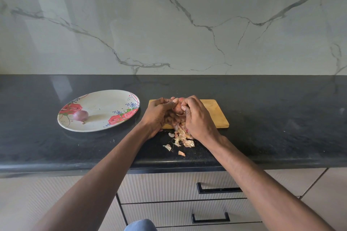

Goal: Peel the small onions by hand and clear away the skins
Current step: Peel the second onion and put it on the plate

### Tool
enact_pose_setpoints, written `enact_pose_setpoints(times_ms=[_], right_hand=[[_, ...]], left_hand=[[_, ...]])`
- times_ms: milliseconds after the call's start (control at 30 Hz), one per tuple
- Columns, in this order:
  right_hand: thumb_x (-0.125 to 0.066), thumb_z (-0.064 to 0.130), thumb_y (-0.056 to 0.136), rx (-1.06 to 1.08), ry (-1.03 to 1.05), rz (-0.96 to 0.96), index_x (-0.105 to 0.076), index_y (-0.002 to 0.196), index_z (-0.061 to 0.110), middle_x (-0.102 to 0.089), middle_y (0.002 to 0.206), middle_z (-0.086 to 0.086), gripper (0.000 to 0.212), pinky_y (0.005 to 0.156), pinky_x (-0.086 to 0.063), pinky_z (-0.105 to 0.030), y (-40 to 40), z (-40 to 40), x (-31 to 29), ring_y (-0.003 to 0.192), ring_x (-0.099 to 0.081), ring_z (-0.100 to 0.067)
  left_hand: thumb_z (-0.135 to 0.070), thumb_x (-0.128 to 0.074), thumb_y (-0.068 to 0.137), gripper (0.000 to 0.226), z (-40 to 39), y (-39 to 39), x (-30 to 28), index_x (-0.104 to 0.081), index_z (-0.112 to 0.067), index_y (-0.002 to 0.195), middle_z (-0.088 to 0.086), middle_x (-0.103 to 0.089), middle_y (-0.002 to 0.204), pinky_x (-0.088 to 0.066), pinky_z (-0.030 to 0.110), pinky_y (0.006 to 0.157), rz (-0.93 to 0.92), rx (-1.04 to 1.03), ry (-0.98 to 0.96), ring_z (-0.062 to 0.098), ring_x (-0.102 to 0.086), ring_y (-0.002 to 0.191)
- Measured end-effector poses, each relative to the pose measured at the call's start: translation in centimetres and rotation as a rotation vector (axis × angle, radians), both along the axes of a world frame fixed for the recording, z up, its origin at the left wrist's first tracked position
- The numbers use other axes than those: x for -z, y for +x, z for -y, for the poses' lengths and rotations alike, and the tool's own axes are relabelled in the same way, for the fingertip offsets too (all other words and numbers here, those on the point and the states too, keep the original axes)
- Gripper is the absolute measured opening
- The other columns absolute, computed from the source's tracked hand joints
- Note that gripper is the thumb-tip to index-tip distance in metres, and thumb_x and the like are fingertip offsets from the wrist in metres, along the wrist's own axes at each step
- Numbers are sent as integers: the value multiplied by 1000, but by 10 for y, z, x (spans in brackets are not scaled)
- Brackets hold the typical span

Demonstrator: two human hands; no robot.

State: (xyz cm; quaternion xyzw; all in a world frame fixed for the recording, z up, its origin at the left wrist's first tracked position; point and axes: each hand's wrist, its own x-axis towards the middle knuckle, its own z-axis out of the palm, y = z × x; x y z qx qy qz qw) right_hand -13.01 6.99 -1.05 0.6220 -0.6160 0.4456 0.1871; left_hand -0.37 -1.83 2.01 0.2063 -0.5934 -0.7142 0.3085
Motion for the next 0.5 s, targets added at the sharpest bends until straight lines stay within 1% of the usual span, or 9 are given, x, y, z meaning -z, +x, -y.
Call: enact_pose_setpoints(times_ms=[100, 167, 267, 333, 400, 433, 467, 500], right_hand=[[-53, -10, 93, 18, 21, -2, -55, 94, 1, -53, 93, -8, 11, 67, -46, -29, 0, 0, 1, 82, -53, -21], [-54, -12, 92, 18, 25, 2, -56, 95, 1, -53, 93, -8, 13, 67, -44, -26, 0, 0, 1, 82, -52, -19], [-55, -10, 93, 28, 3, 34, -58, 99, 0, -56, 96, -6, 12, 72, -42, -15, 1, -2, -1, 86, -52, -13], [-57, -14, 89, 60, -21, 67, -62, 104, 0, -60, 101, -7, 21, 75, -47, -16, 1, -4, -3, 90, -55, -12], [-58, -16, 85, 73, -63, 88, -69, 107, 0, -64, 104, -8, 30, 79, -52, -17, -1, -7, -5, 93, -60, -14], [-61, -13, 86, 72, -88, 111, -72, 108, 1, -66, 104, -7, 28, 81, -54, -19, -1, -8, -6, 94, -61, -14], [-66, -4, 89, 66, -99, 162, -73, 110, 2, -68, 106, -6, 23, 83, -55, -21, -1, -9, -8, 95, -62, -12], [-70, 7, 91, 56, -83, 233, -72, 115, 4, -69, 110, -3, 24, 85, -54, -20, -1, -11, -10, 98, -62, -9]], left_hand=[[-22, -56, 103, 22, 2, 0, -1, -56, 0, 100, 19, -69, 72, -52, 26, 43, -13, -12, 31, 22, -66, 50], [-20, -53, 104, 21, 4, 1, -2, -55, 0, 101, 21, -69, 73, -52, 26, 43, -25, -9, 54, 22, -66, 50], [-15, -52, 104, 14, 5, 3, -1, -52, -1, 101, 23, -68, 74, -54, 27, 46, -44, 14, 97, 24, -68, 54], [-12, -50, 104, 10, 6, 3, -1, -52, -2, 103, 25, -69, 79, -59, 29, 53, -56, 29, 114, 27, -69, 60], [-8, -49, 103, 8, 5, 2, -1, -53, -3, 106, 27, -71, 88, -63, 33, 65, -71, 45, 128, 31, -71, 69], [-6, -50, 102, 8, 5, 2, -1, -54, -3, 108, 27, -71, 93, -63, 36, 71, -81, 51, 140, 32, -72, 74], [-3, -51, 100, 10, 4, 2, -2, -55, -3, 109, 27, -71, 95, -62, 39, 76, -93, 53, 156, 33, -73, 76], [0, -51, 99, 13, 4, 2, -2, -56, -3, 111, 25, -71, 96, -63, 42, 78, -106, 55, 168, 33, -73, 77]])
